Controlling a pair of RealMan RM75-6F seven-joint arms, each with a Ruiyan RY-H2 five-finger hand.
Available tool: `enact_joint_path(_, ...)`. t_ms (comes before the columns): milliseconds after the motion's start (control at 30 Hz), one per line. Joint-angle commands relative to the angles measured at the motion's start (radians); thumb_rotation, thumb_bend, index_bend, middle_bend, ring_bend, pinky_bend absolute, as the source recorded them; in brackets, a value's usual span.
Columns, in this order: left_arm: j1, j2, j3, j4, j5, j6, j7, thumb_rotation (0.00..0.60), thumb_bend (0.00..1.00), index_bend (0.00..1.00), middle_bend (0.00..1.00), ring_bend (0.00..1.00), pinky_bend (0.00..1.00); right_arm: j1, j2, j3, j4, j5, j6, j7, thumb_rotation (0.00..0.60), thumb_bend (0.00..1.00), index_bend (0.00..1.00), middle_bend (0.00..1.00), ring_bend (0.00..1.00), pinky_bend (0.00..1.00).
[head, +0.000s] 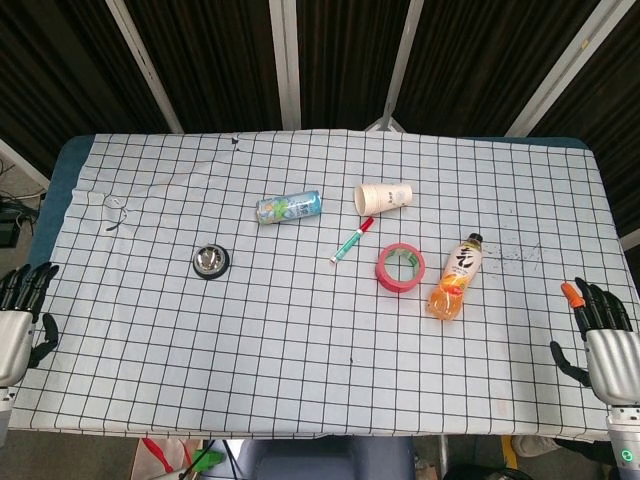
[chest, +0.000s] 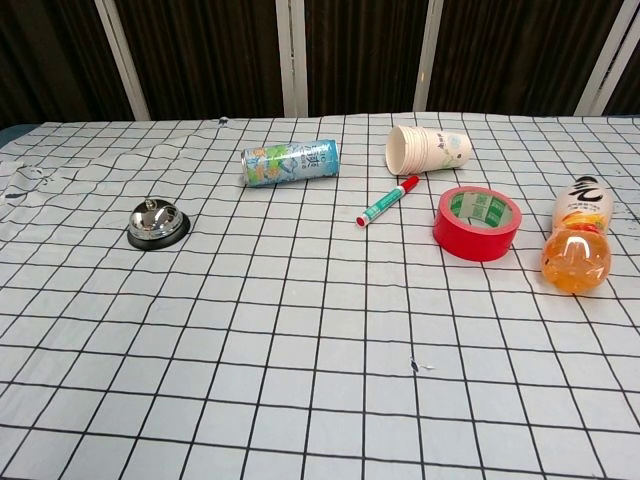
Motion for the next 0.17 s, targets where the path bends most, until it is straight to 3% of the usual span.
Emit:
enact_joint_path(33, 0.008, -0.006, -0.005, 0.014, 0.007, 0.005, 0.000, 0.600, 0.98, 0.03, 0.06, 0.00, 0.00, 0.001, -0.004, 0.000, -0.005, -0.002, 0.002, -0.013, 0.600, 0.39, 0.11, 0.00, 0.02, 0.10)
enact_joint_path(167, 0.026, -0.014, -0.020, 0.024, 0.004, 0.036, 0.012, 0.600, 0.98, 0.03, 0.06, 0.00, 0.00, 0.000, -0.005, 0.000, -0.009, -0.004, 0.007, -0.017, 0.600, 0.39, 0.11, 0.00, 0.02, 0.10)
